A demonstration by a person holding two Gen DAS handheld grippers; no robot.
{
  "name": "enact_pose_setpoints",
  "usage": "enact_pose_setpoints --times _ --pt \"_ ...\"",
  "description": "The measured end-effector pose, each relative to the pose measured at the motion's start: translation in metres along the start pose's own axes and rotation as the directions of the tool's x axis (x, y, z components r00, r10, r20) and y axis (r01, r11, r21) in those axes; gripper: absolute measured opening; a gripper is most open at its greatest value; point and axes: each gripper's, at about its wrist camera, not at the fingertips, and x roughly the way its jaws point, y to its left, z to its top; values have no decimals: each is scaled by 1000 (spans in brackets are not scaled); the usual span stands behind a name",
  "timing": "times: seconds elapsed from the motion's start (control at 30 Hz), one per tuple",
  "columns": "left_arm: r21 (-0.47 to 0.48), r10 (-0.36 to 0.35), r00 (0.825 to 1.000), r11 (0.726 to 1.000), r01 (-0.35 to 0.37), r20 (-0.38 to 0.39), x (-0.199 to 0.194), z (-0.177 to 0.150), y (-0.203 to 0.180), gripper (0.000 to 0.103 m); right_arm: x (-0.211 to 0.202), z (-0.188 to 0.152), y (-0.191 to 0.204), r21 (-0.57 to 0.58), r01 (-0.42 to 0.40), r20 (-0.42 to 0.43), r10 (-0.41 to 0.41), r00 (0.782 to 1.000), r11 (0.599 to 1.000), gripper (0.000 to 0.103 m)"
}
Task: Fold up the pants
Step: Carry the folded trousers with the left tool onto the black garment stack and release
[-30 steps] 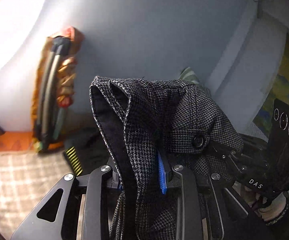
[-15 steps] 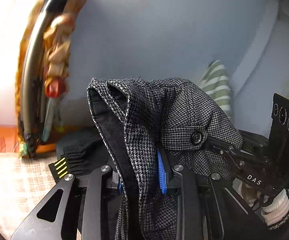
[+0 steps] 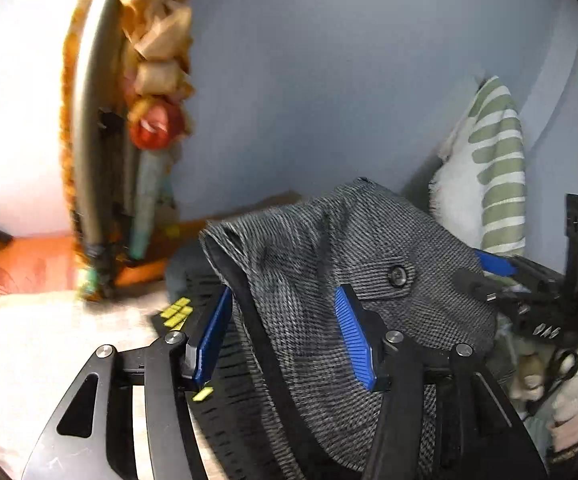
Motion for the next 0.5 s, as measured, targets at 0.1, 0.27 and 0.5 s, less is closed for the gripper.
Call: enact_pose_setpoints --times 0.1,0.27,0.5 --pt "31 10 1000 999 -10 13 -12 -2 3 53 -17 -13 -8 44 -20 25 19 1000 999 71" --pt "85 0 1000 996 0 2 -28 -15 -10 53 -34 -35 1 63 -13 21 11 1000 998 71" --pt "119 -12 1000 993 14 -15 -54 -39 -26 53 -68 -59 24 94 7 63 -13 998 996 71"
